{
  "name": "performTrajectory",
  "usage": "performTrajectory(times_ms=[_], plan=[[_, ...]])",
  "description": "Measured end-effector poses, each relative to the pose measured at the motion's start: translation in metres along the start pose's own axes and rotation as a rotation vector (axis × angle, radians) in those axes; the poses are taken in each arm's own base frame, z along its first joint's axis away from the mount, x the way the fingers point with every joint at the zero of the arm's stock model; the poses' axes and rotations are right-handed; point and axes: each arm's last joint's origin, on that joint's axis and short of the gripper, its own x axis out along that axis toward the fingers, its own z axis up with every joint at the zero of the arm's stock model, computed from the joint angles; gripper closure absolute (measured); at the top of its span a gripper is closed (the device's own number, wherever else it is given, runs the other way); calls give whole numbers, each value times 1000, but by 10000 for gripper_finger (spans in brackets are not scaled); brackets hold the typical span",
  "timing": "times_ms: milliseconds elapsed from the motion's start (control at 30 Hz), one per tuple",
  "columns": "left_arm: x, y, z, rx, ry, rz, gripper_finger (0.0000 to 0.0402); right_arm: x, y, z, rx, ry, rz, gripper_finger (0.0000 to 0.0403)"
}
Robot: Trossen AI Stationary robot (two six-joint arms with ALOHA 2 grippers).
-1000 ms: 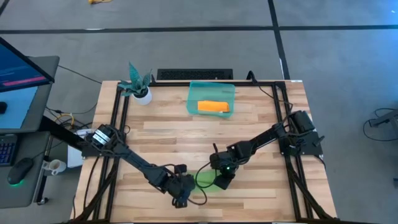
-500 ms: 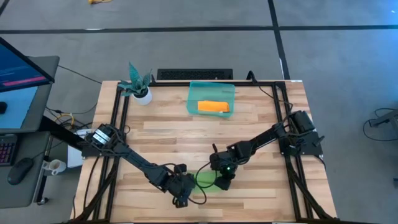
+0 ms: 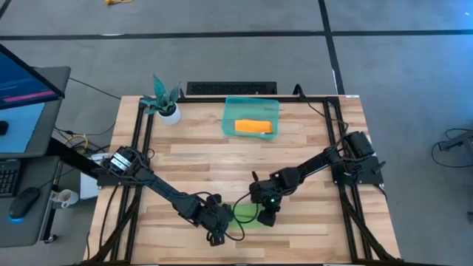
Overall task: Roll microfiber towels into tight, uniform cylinder then place into a basket
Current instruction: Roll the green towel
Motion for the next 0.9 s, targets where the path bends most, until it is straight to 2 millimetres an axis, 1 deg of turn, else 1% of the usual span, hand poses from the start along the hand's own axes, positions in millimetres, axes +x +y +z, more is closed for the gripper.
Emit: performTrajectory(times_ms=[200,567,667,800,900], plan=[[0,0,0,0,0,-1,308,-10,6,-4,-40,-53,-45,275],[0,0,0,0,1,-1,308,-6,11,-7,-64,-90,-72,275],[0,0,0,2,1,-1,308,-7,10,-7,-57,-85,-74,275],[0,0,0,1,0,-2,308,-15,0,-5,10,-34,-93,275],[0,0,0,-1,0,-2,308,-21,-2,-5,-13,-52,-141,275]])
